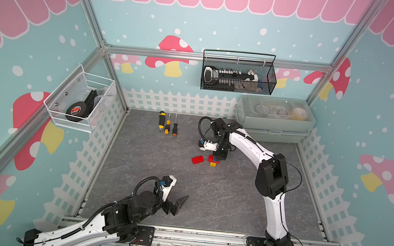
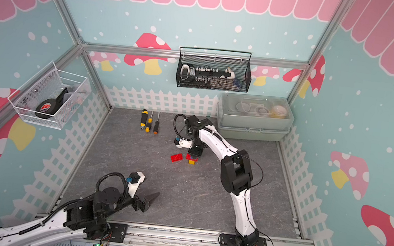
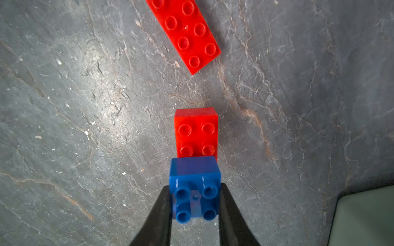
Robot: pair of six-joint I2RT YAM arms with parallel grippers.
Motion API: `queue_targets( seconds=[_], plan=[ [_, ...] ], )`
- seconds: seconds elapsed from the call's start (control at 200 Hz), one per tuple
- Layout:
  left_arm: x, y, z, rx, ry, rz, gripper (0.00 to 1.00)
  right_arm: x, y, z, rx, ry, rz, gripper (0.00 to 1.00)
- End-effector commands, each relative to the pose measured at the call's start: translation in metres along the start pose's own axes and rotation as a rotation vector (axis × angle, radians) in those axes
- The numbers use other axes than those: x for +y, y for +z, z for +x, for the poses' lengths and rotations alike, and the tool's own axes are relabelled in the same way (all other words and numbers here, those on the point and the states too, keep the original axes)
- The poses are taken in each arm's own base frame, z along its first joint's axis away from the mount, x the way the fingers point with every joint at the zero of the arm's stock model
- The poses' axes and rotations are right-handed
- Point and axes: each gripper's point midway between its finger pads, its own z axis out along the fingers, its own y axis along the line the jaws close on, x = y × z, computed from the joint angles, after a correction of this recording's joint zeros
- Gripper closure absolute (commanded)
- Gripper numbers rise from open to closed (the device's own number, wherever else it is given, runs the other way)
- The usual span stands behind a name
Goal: Assemble the letter f with lego
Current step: Assemble the lego brick with the lego brick.
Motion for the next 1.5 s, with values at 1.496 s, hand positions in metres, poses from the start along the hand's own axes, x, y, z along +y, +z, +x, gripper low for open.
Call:
queue_targets(
  seconds=[1.496],
  plan=[
    [-0.002,0.001,0.002,0.002,0.02,0.005,0.01,0.003,0.016,-0.002,0.036,-0.048,-0.021,0.7]
  ],
)
